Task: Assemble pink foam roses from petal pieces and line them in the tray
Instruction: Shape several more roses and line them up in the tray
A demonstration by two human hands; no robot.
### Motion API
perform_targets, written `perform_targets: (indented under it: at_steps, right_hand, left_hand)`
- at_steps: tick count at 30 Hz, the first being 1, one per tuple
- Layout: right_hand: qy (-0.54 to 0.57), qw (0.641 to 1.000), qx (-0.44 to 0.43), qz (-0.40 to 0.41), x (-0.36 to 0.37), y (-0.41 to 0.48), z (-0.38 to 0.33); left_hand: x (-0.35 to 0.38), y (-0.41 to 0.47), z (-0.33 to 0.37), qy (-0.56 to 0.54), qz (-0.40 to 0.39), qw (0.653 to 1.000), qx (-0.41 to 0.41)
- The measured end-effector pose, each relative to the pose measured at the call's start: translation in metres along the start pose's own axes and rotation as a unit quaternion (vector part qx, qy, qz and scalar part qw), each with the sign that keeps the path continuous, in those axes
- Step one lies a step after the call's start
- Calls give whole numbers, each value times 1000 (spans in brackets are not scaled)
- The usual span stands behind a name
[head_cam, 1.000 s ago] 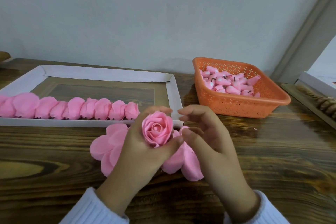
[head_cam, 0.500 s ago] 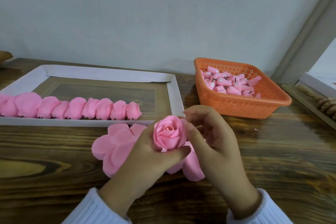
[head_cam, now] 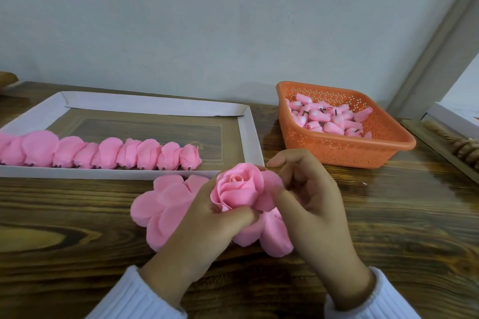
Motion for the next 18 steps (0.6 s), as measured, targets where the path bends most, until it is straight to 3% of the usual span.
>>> perform_targets:
  at_steps: [1, 4, 9, 14, 18]
  right_hand:
    - [-4, 1000, -3, -1, 0, 0, 0]
    - [-45, 999, -9, -10, 0, 1, 0]
    - [-93, 995, 0, -30, 0, 1, -1]
    - [-145, 988, -32, -32, 0, 3, -4]
    - [-149, 989, -9, -22, -1, 1, 0]
  left_hand:
    - [-6, -9, 8, -18, 41, 999, 9]
    - [-1, -3, 1, -22, 10, 999, 32]
    - [-1, -9, 4, -22, 27, 999, -6]
    - [-1, -8, 6, 12, 17, 1000, 23]
    - [4, -6, 10, 36, -16, 995, 88]
Point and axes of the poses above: each hand's wrist, its own y-axis towards the middle knuckle, its own x-axis out of the palm, z = x × y, the point moved 3 cm from there along y, towards the middle knuckle, and after that the axes turned 13 degrees about -x, right-handed, at the moved point
